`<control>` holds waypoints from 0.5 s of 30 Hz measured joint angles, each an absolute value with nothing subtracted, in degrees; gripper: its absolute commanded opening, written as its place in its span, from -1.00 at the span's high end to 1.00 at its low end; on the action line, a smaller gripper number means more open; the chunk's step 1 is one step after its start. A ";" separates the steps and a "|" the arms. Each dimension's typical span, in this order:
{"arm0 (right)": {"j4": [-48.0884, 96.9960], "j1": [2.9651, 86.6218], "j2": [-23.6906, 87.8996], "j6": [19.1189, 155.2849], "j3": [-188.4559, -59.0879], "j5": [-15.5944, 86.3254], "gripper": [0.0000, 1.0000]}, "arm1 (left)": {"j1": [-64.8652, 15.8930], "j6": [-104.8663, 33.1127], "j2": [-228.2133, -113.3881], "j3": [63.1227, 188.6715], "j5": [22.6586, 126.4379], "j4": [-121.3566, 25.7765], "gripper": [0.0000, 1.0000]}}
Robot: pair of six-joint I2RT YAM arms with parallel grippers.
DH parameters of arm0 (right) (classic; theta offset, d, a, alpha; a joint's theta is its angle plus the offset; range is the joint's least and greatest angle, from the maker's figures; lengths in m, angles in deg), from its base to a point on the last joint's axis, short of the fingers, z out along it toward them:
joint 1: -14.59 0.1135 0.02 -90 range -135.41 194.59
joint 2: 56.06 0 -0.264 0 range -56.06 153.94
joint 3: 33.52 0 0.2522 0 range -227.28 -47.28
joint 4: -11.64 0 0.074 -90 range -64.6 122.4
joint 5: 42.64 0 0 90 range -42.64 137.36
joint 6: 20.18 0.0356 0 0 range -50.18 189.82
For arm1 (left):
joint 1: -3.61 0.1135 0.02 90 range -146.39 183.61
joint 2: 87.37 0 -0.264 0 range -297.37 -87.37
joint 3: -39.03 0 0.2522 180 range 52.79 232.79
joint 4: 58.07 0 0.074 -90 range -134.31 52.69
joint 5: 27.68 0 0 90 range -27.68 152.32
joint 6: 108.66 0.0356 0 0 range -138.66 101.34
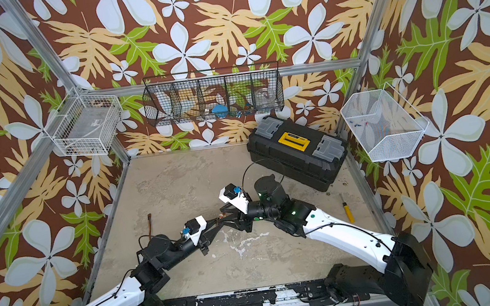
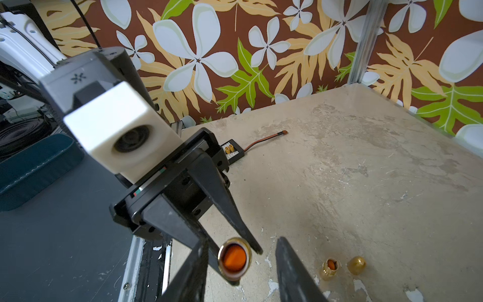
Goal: Open the lipstick cap
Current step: Place the lipstick at the center of the board.
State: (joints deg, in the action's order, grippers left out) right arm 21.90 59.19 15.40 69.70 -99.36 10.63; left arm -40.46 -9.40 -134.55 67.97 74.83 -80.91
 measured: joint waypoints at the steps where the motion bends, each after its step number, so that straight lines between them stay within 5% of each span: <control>1: 22.14 59.21 15.66 69.78 -99.53 10.33 0.27 | -40.46 -9.40 -134.51 67.91 74.83 -80.93 0.64; 5: 22.55 59.23 16.34 69.85 -99.88 9.19 0.48 | -40.46 -9.40 -134.35 67.84 74.83 -80.93 0.64; 15: 23.38 59.23 16.23 69.61 -99.90 8.67 0.62 | -40.46 -9.79 -134.18 67.82 74.83 -80.54 0.55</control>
State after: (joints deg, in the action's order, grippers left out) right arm 23.38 59.23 16.23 69.61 -99.90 8.67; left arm -40.46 -9.79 -134.18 67.82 74.83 -80.54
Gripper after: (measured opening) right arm 0.202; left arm 0.229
